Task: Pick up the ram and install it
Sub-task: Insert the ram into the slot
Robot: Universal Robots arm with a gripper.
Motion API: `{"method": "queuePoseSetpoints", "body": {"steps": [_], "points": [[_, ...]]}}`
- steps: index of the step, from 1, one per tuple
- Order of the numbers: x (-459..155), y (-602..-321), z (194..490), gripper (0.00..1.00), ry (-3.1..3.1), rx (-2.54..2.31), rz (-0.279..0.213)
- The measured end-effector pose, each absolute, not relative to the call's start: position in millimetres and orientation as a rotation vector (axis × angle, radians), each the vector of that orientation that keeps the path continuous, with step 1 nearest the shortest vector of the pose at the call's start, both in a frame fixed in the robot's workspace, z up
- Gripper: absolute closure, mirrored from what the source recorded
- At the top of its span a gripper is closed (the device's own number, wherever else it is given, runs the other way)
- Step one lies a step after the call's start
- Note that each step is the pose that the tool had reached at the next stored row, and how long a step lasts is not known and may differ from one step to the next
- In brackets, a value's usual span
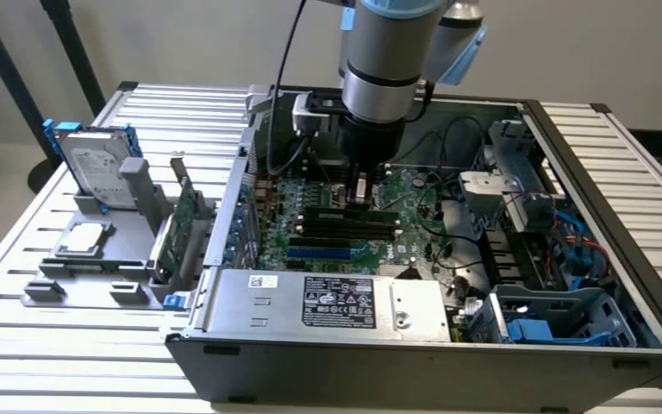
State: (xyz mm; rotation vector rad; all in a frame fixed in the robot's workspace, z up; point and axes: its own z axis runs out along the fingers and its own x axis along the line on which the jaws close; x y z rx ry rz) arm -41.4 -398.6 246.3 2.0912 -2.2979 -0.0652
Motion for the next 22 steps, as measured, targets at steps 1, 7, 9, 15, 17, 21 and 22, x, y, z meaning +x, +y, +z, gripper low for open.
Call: {"method": "queuePoseSetpoints", "body": {"steps": [1, 7, 9, 15, 17, 21, 22], "points": [[-41.4, -398.6, 246.3, 0.86, -2.298, 2.091, -0.065], [-41.4, -398.5, 244.4, 0.86, -2.298, 2.091, -0.064], [-41.4, -398.5, 243.1, 0.86, -2.298, 2.092, -0.063], [-41.4, -398.5, 240.3, 0.86, -2.298, 2.091, -0.06], [-41.4, -398.5, 239.6, 0.86, -2.297, 2.09, -0.059], [-41.5, -398.5, 238.2, 0.86, -2.295, 2.088, -0.054], [-41.5, -398.5, 237.8, 0.86, -2.295, 2.088, -0.053]]}}
